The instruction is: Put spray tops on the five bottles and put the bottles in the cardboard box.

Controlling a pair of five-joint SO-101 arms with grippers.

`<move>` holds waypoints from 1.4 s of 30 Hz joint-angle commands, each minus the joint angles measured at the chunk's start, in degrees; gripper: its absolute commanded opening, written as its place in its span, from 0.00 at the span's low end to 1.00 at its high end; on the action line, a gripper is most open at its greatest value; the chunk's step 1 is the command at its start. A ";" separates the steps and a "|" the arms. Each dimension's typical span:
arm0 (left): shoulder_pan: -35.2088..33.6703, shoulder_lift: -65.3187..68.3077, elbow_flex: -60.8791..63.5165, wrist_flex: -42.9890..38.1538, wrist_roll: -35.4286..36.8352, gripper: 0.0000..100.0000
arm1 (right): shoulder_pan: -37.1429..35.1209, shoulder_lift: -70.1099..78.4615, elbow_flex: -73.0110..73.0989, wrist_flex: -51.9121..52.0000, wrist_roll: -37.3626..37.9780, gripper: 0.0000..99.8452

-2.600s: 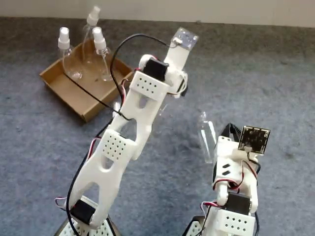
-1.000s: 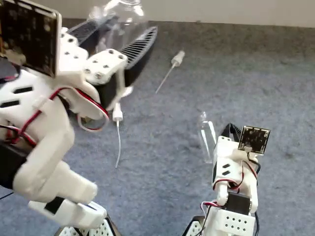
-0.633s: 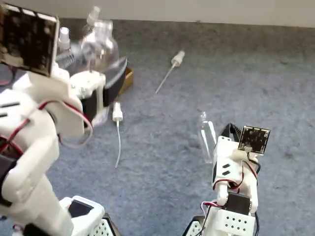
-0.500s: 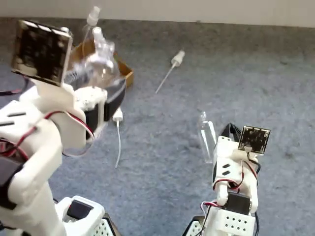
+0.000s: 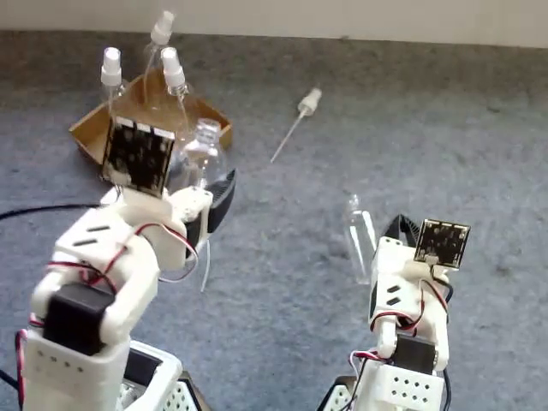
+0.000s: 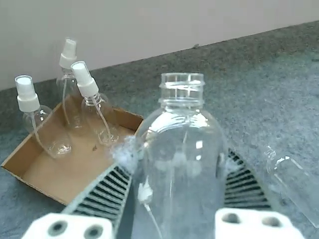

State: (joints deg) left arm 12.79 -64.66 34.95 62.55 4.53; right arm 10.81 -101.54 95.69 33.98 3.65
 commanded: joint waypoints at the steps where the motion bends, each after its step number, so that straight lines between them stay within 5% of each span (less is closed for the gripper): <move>1: -0.84 -5.76 9.63 -8.09 0.00 0.03 | -0.48 -0.84 5.76 0.13 -0.35 0.01; 22: -0.84 -12.18 41.19 -35.34 0.00 0.03 | -0.48 -0.84 5.76 0.13 -0.35 0.01; 42: -0.84 -31.08 58.33 -36.22 0.26 0.03 | -2.24 -0.75 5.76 0.13 -0.35 0.01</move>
State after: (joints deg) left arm 12.79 -90.42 92.53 27.56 4.53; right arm 9.14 -101.54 95.69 33.98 3.65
